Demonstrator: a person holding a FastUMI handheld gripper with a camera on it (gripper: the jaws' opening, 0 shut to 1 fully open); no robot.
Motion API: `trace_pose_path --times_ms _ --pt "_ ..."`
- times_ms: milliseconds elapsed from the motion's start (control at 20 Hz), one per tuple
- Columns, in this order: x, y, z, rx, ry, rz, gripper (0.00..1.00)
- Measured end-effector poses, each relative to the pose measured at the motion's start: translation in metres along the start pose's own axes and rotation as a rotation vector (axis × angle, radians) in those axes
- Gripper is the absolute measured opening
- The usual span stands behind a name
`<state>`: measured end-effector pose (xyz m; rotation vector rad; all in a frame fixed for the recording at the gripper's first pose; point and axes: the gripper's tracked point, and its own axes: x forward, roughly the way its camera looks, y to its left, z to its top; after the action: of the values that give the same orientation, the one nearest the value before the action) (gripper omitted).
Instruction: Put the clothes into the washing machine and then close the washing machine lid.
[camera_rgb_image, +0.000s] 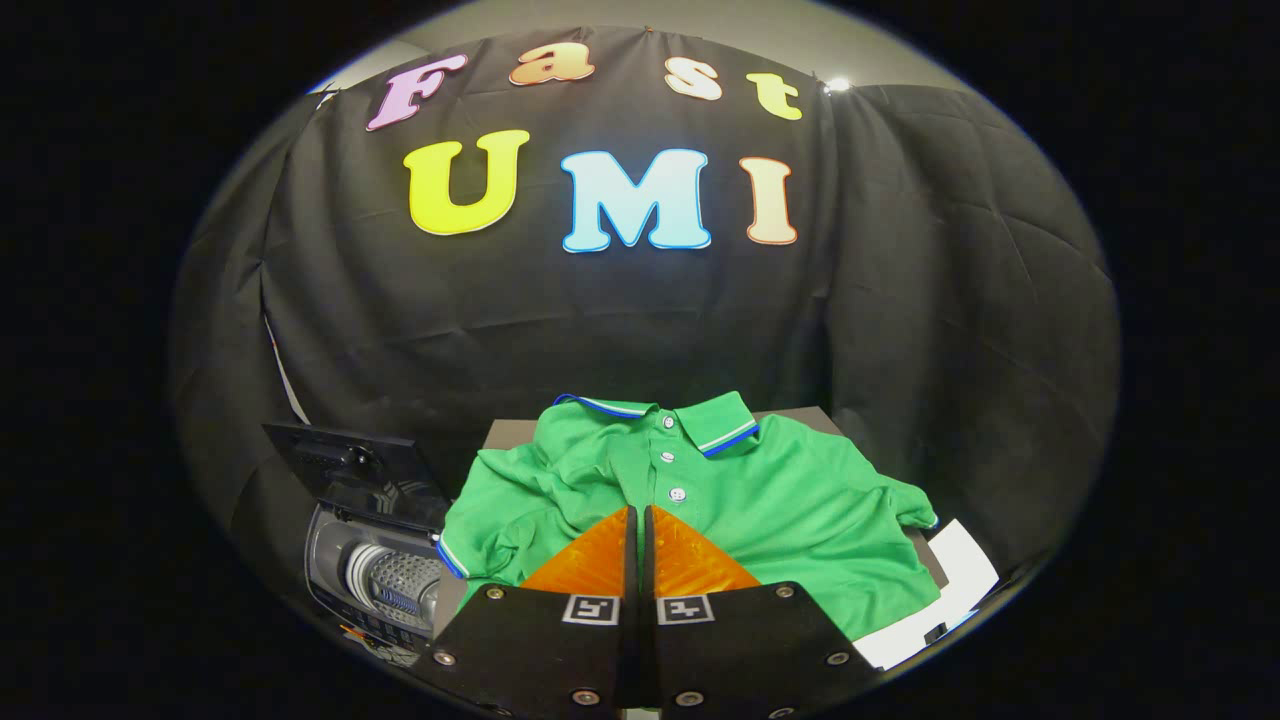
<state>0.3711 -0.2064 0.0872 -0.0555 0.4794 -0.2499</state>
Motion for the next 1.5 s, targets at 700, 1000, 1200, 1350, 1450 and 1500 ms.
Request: trace_pose_path --times_ms 700,1000,1200,1350,1450,1500 --pt "-0.02 0.104 0.022 0.007 -0.037 -0.028 0.0" --pt "-0.032 0.162 0.015 -0.012 -0.042 -0.001 0.0" --pt "-0.042 0.205 0.005 -0.039 -0.032 0.031 0.0" --pt "-0.052 0.239 0.003 -0.059 -0.04 0.061 0.0" --pt "-0.059 0.263 0.004 -0.068 -0.044 0.082 0.0" --pt "-0.06 0.275 0.004 -0.071 -0.043 0.094 0.0"
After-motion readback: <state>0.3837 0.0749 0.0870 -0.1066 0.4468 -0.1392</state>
